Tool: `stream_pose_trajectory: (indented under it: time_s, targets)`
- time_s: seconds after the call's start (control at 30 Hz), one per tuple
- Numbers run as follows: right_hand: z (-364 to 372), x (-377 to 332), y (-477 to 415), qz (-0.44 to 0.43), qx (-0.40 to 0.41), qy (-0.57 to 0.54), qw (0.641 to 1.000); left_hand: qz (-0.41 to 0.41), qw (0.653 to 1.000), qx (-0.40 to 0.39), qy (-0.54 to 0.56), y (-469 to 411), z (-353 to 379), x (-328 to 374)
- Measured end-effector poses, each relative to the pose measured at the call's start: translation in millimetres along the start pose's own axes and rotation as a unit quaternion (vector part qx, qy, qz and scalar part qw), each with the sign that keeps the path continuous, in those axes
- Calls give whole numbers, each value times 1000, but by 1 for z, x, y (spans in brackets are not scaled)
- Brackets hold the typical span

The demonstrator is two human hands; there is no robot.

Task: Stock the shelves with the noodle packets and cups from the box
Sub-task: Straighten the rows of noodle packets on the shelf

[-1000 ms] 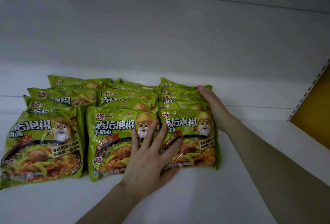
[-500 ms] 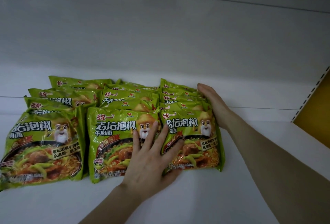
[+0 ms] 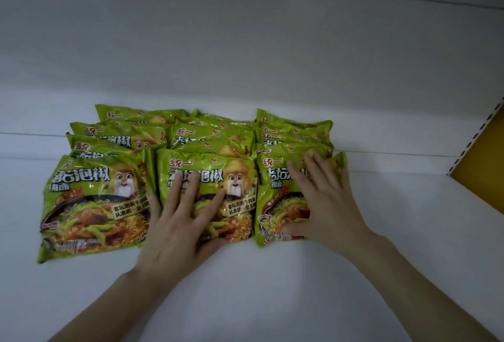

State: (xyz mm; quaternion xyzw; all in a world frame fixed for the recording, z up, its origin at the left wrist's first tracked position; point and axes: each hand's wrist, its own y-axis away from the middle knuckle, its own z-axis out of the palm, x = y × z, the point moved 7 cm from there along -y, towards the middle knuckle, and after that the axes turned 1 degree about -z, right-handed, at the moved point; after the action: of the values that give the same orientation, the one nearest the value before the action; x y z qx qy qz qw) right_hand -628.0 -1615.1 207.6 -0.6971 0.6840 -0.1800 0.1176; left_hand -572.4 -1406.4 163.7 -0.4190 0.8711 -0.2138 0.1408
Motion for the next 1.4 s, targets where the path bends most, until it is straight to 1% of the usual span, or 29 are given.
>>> stream_pose_trajectory:
  time_s: [0.07,0.13,0.23,0.3,0.37,0.47,0.5,0.53,0.57,0.6,0.63,0.67,0.7,0.73,0.8,0.87,0.97,1.07,1.13,1.17,1.23,1.27,1.3,1.33,1.37,1.4]
  targets:
    - [7,2,-5,0,-6,23,1000,28,1000,-3,8,-8,5,-2]
    - [8,3,-9,0,-5,23,1000,34,999,6,1,-14,7,0]
    - [10,2,-10,3,-5,8,1000,20,999,19,-20,-15,6,3]
    - [8,1,-8,6,-5,-10,1000,26,999,20,-19,-13,4,4]
    - [5,-4,-6,21,-36,-36,998,43,999,16,2,-9,0,2]
    - [-14,-31,-12,-8,33,-2,999,68,996,48,27,3,-14,-8]
    - [-16,-45,-16,-33,54,2,998,55,996,63,22,11,-20,-17]
    - [-15,-61,-20,-61,70,6,996,18,997,71,12,19,-25,-31]
    - [-13,-79,-24,-88,77,5,993,-40,997,68,0,28,-29,-49]
    - [-10,-95,-29,-105,81,5,991,-104,993,55,-7,37,-31,-70]
    - [-5,-107,-33,-113,77,10,991,-152,988,38,-10,44,-31,-88]
    - [2,-118,-36,-119,69,20,990,-168,986,19,-8,49,-30,-102]
    - [8,-125,-38,-120,59,30,991,-154,988,3,-5,50,-27,-109]
    - [13,-131,-39,-117,50,35,991,-122,993,-5,-2,49,-24,-114]
    - [19,-134,-39,-103,46,29,993,-51,999,-6,-3,41,-22,-120]
    - [18,-136,-38,-92,51,29,994,-4,1000,-7,0,36,-22,-126]
    - [8,-148,-41,-80,68,23,994,15,999,-4,31,36,-20,-131]
    - [4,-186,-47,-93,75,10,993,14,991,43,123,41,-27,-130]
    - [10,-213,-52,-105,62,21,992,5,975,109,191,47,-39,-135]
    - [13,-223,-54,-106,56,29,992,-28,967,140,213,49,-44,-145]
    - [17,-235,-58,-99,54,38,993,-159,937,165,263,52,-47,-174]
    - [18,-239,-60,-90,57,42,993,-235,909,148,311,52,-45,-187]
    - [18,-242,-61,-85,63,44,993,-302,867,109,380,52,-37,-197]
    - [19,-245,-61,-85,65,48,993,-343,819,64,456,50,-27,-202]
    - [20,-248,-61,-87,65,52,993,-356,774,23,523,46,-19,-203]
    - [22,-249,-62,-87,61,57,993,-345,749,-11,566,41,-12,-202]
